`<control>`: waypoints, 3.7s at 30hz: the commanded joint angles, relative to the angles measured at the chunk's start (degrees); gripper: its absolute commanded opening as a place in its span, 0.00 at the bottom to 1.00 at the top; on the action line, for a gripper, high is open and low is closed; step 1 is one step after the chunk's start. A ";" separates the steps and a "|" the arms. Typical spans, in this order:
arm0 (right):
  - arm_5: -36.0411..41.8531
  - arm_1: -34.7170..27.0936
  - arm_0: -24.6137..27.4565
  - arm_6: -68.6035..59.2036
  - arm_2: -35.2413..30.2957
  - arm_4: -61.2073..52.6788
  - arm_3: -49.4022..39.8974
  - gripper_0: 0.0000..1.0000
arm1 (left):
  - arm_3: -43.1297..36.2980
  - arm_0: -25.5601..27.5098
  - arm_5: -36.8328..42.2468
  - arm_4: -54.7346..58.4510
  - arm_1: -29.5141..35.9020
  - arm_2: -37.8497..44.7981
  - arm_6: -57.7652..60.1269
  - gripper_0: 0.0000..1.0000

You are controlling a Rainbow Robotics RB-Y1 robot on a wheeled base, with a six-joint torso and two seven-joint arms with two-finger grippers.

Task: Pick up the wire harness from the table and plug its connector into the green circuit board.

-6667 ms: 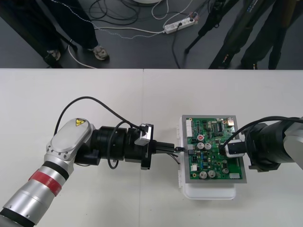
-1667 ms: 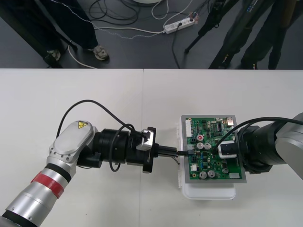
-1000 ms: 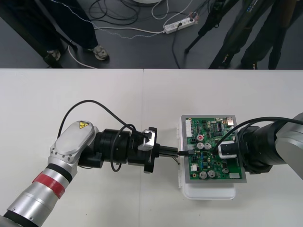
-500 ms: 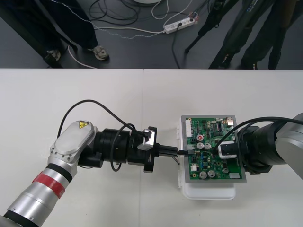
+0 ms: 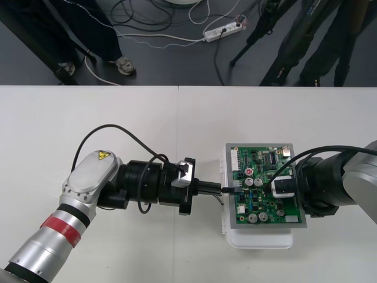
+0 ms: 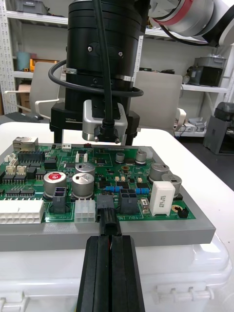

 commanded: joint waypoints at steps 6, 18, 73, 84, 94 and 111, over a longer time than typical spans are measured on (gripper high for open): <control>-0.21 0.99 -1.29 -1.51 0.77 -1.29 -1.06 1.00 | -1.16 0.66 2.34 0.36 -2.45 1.53 -7.04 0.00; -0.21 0.99 -1.29 -1.60 0.77 -1.21 -1.06 1.00 | -1.07 0.66 2.69 0.19 -3.16 1.44 -7.83 0.00; -0.21 0.99 -1.29 -1.68 0.77 -1.47 -1.06 1.00 | -1.16 0.83 3.31 -0.25 -3.16 1.35 -7.83 0.52; -0.21 1.07 -1.29 -1.68 0.77 -1.38 -1.06 1.00 | -1.16 1.01 1.37 2.56 0.80 2.94 -7.74 0.93; -0.21 0.72 -1.29 -1.07 0.33 -1.12 -1.06 1.00 | -1.16 1.62 -0.65 5.81 5.02 4.96 -7.74 1.00; -0.21 -4.29 -1.29 3.50 -8.29 -9.91 2.81 1.00 | -1.24 1.89 -7.06 5.81 15.65 10.23 -5.11 1.00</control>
